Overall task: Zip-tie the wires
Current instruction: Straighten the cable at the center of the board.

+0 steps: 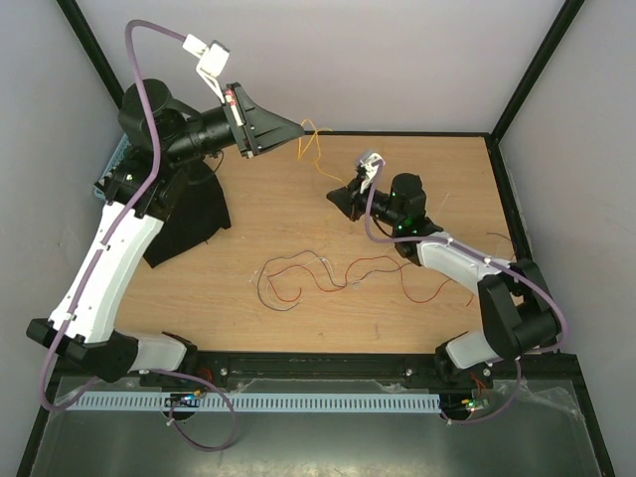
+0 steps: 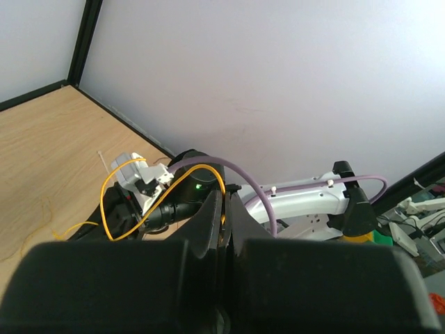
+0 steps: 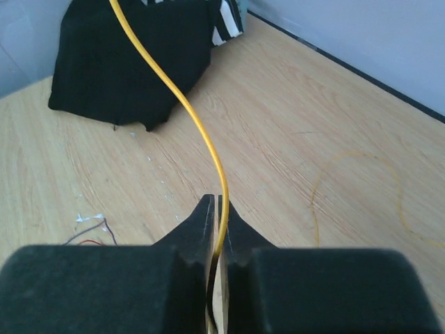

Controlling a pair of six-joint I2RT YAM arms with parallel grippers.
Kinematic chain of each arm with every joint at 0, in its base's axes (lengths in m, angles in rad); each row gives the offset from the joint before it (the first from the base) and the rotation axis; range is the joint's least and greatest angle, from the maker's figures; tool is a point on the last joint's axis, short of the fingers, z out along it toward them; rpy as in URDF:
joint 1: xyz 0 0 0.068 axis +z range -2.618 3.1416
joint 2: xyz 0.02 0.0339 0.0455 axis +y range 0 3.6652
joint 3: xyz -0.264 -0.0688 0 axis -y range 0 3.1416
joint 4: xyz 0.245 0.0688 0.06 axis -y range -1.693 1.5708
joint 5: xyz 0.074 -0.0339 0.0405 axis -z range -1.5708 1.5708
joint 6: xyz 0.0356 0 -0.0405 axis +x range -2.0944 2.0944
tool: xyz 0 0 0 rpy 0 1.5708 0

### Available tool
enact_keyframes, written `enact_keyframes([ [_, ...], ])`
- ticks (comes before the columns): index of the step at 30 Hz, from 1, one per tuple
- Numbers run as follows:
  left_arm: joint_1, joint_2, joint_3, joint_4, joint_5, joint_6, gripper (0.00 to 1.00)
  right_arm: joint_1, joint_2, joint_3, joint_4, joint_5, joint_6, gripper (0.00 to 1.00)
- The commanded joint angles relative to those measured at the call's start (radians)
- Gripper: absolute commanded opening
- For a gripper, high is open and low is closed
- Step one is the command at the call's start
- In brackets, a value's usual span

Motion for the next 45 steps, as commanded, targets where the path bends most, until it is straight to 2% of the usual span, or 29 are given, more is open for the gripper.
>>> enact_keyframes([
  [1, 0.013, -0.055, 0.032, -0.014, -0.051, 0.069, 0.0, 0.002, -0.087, 0.028, -0.083, 0.091, -0.069, 0.09],
  [4, 0.02, -0.072, 0.032, -0.123, -0.138, 0.167, 0.0, 0.003, -0.163, 0.016, -0.172, 0.152, -0.102, 0.01],
  [7, 0.02, -0.094, 0.01, -0.223, -0.26, 0.275, 0.0, 0.0, -0.205, 0.035, -0.303, 0.191, -0.121, 0.0],
  [11, 0.02, -0.145, -0.118, -0.239, -0.376, 0.341, 0.0, -0.001, -0.228, 0.108, -0.516, 0.188, -0.137, 0.0],
  [15, 0.019, -0.176, -0.281, -0.248, -0.446, 0.356, 0.0, 0.0, -0.215, 0.232, -0.78, 0.123, -0.157, 0.0],
  [18, 0.019, -0.195, -0.38, -0.269, -0.501, 0.374, 0.0, 0.0, -0.205, 0.278, -0.911, 0.09, -0.152, 0.0],
  [23, 0.02, -0.222, -0.523, -0.272, -0.603, 0.381, 0.0, 0.0, -0.251, 0.335, -0.971, 0.103, -0.107, 0.0],
  [29, 0.019, -0.169, -0.559, -0.249, -0.478, 0.331, 0.01, 0.007, -0.281, 0.481, -0.955, -0.027, -0.012, 0.0],
  [35, 0.019, -0.149, -0.574, -0.197, -0.399, 0.28, 0.26, 0.009, -0.269, 0.599, -0.945, -0.111, 0.024, 0.0],
  [37, 0.026, -0.157, -0.555, -0.197, -0.392, 0.27, 0.42, 0.009, -0.26, 0.644, -0.945, -0.122, 0.028, 0.0],
  [39, 0.045, -0.169, -0.528, -0.195, -0.371, 0.256, 0.66, 0.009, -0.25, 0.697, -0.945, -0.124, 0.036, 0.0],
  [41, 0.076, -0.189, -0.519, -0.178, -0.335, 0.223, 0.79, 0.01, -0.24, 0.746, -0.944, -0.13, 0.046, 0.0],
  [43, 0.113, -0.224, -0.533, -0.145, -0.29, 0.167, 0.88, 0.01, -0.235, 0.777, -0.945, -0.145, 0.055, 0.0],
  [45, 0.148, -0.255, -0.563, -0.11, -0.245, 0.124, 0.93, 0.01, -0.24, 0.799, -0.944, -0.157, 0.063, 0.0],
])
